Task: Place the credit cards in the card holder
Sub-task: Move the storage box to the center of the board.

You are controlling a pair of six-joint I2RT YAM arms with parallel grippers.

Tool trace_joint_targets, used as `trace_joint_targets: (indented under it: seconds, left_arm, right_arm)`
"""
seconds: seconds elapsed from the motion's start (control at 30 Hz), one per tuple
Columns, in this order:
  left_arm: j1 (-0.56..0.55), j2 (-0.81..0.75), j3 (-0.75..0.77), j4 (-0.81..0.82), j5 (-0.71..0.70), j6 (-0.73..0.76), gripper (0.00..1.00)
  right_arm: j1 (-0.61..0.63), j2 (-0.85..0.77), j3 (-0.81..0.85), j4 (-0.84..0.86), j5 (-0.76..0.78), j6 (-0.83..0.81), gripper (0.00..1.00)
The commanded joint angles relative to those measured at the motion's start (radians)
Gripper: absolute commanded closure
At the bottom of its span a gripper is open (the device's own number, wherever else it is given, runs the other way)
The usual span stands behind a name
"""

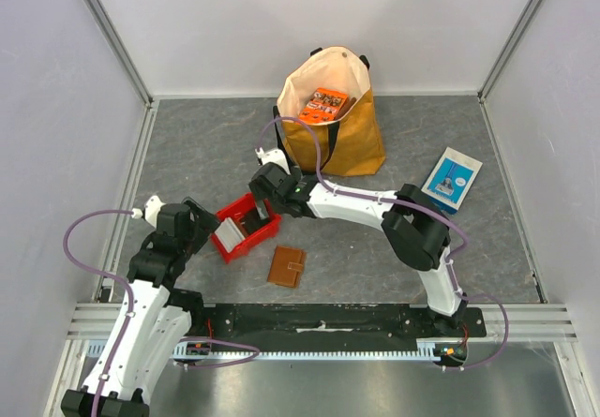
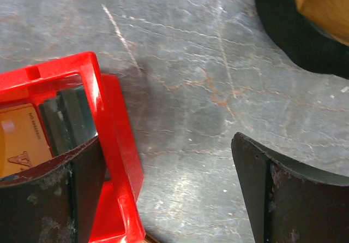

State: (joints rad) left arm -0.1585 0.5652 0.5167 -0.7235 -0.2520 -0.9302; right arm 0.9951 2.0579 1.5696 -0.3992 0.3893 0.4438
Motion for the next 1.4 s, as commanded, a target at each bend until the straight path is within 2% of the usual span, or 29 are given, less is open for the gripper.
trace_joint_targets:
  seconds: [0.0, 0.23, 0.6, 1.0, 1.13, 1.37]
  left_arm:
    - [0.002, 0.001, -0.001, 0.048, 0.005, 0.008, 0.01]
    - [0.002, -0.004, -0.024, 0.084, 0.040, 0.024, 0.01]
    - [0.002, 0.048, -0.113, 0.289, 0.278, 0.071, 0.04]
    - [-0.006, 0.255, -0.162, 0.545, 0.545, 0.120, 0.09]
    - [-0.042, 0.315, -0.156, 0.602, 0.576, 0.142, 0.09]
    - [-0.185, 0.418, -0.123, 0.647, 0.554, 0.162, 0.09]
  right_arm:
    - [-0.004, -0.065, -0.065, -0.018, 0.161, -0.007, 0.02]
    - [-0.021, -0.157, -0.169, -0.021, 0.235, -0.002, 0.02]
    - [-0.076, -0.360, -0.391, -0.009, 0.292, -0.042, 0.02]
    - [-0.202, -0.544, -0.609, 0.040, 0.287, -0.072, 0.02]
    - [-0.259, -0.602, -0.678, 0.104, 0.231, -0.137, 0.02]
    - [-0.351, -0.653, -0.746, 0.226, 0.128, -0.273, 0.02]
